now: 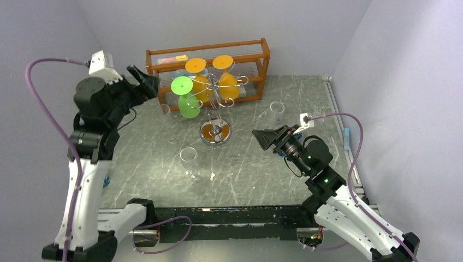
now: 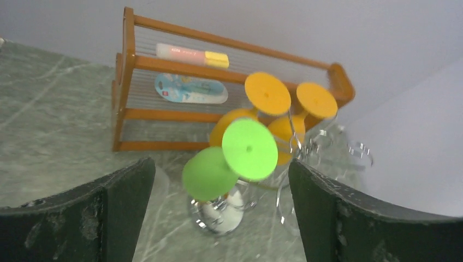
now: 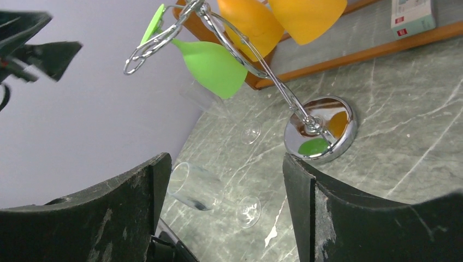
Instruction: Place the wine glass upside down on the wine glass rack
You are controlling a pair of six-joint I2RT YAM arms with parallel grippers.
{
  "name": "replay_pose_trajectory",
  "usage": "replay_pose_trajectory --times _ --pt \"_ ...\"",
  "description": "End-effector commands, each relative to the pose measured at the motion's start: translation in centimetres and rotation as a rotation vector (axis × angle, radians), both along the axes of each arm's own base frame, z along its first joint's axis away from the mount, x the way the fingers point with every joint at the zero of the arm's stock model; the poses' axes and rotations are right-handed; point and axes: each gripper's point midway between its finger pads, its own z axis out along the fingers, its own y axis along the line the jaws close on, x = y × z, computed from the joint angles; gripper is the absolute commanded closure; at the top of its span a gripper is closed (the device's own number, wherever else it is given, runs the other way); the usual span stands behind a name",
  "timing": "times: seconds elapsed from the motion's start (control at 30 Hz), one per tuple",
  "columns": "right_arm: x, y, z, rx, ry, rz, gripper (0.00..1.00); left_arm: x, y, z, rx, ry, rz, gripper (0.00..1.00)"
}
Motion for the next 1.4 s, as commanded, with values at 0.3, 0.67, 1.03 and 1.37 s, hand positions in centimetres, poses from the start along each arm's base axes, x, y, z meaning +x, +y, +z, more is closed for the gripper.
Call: replay_pose_trajectory --times 0.3,0.67,1.03,1.37 --pt "0.9 -0.1 -2.7 -0.105 0.103 -0.031 0.21 -11.2 -6.4 -6.7 0.364 -0.047 -0.614 0.07" --pt "0.6 -1.5 -4.8 -0.078 0.136 -0.093 0.23 -12.7 -11.4 -15.1 0.319 0.171 -0.907 0.06" --pt "0.7 -1.6 -6.3 -0.092 0.175 -0.109 0.25 -11.9 -10.8 -20.8 0.308 0.418 -0.846 0.44" --pt "0.9 -2.0 -7.0 -0.087 0.19 -0.133 0.25 -13.7 -11.5 -24.5 0.281 0.557 -0.887 0.45"
